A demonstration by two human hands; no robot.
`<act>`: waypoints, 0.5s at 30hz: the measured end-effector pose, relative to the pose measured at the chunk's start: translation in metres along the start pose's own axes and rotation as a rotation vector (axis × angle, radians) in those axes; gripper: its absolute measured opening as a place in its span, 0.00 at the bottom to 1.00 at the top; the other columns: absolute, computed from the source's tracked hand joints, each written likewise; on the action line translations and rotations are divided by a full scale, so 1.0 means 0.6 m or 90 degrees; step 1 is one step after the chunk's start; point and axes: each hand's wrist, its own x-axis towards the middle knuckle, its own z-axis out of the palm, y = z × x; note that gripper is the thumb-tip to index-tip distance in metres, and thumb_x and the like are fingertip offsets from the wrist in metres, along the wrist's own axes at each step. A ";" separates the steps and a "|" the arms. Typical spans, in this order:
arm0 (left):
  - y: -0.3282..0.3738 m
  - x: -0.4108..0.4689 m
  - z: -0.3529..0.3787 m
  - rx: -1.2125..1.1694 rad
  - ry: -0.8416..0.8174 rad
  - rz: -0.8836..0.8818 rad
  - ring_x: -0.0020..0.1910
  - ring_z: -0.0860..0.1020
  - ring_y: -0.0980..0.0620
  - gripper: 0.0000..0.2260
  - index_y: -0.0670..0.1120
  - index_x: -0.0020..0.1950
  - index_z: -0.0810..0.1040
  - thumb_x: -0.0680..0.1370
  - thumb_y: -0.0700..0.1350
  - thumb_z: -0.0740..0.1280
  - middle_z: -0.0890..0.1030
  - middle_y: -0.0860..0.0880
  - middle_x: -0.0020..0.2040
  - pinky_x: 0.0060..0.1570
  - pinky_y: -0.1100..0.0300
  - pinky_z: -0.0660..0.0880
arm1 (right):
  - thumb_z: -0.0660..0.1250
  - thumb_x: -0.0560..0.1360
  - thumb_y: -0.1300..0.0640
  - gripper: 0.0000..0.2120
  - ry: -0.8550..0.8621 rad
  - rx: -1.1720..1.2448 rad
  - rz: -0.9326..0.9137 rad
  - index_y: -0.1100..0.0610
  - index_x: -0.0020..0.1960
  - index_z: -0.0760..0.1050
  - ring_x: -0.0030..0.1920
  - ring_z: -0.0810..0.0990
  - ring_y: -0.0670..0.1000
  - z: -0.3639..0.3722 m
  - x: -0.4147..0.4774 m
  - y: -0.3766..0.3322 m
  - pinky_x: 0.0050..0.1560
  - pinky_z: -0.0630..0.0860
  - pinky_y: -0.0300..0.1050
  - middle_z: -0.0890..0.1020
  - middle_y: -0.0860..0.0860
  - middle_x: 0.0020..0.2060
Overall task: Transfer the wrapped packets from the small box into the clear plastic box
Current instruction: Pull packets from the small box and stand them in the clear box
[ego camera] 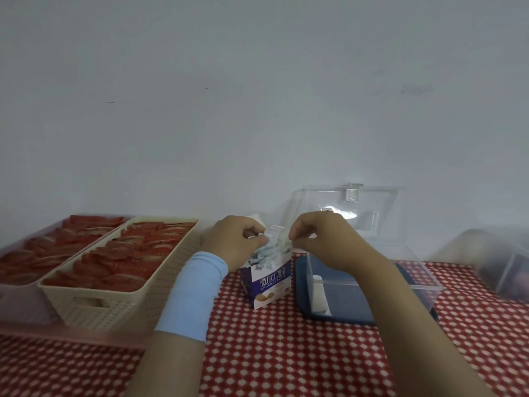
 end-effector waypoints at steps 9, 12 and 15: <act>0.021 -0.009 -0.022 -0.219 0.021 0.063 0.51 0.79 0.63 0.08 0.55 0.53 0.84 0.78 0.54 0.69 0.84 0.60 0.49 0.45 0.70 0.74 | 0.73 0.75 0.62 0.12 0.095 0.072 -0.054 0.45 0.42 0.81 0.39 0.78 0.39 -0.002 0.002 -0.023 0.42 0.72 0.28 0.83 0.41 0.38; 0.023 -0.009 -0.022 -0.126 0.023 0.114 0.48 0.78 0.67 0.05 0.56 0.50 0.85 0.75 0.50 0.74 0.84 0.62 0.46 0.49 0.68 0.73 | 0.75 0.74 0.61 0.10 0.139 0.139 -0.081 0.46 0.46 0.80 0.37 0.78 0.41 0.010 0.001 -0.037 0.40 0.74 0.31 0.83 0.44 0.38; 0.015 -0.007 -0.019 -0.166 0.111 0.097 0.44 0.78 0.68 0.04 0.55 0.46 0.84 0.77 0.46 0.72 0.83 0.61 0.43 0.44 0.71 0.72 | 0.75 0.73 0.60 0.13 0.176 0.141 -0.080 0.46 0.47 0.74 0.35 0.75 0.41 0.009 -0.003 -0.040 0.37 0.73 0.32 0.79 0.43 0.37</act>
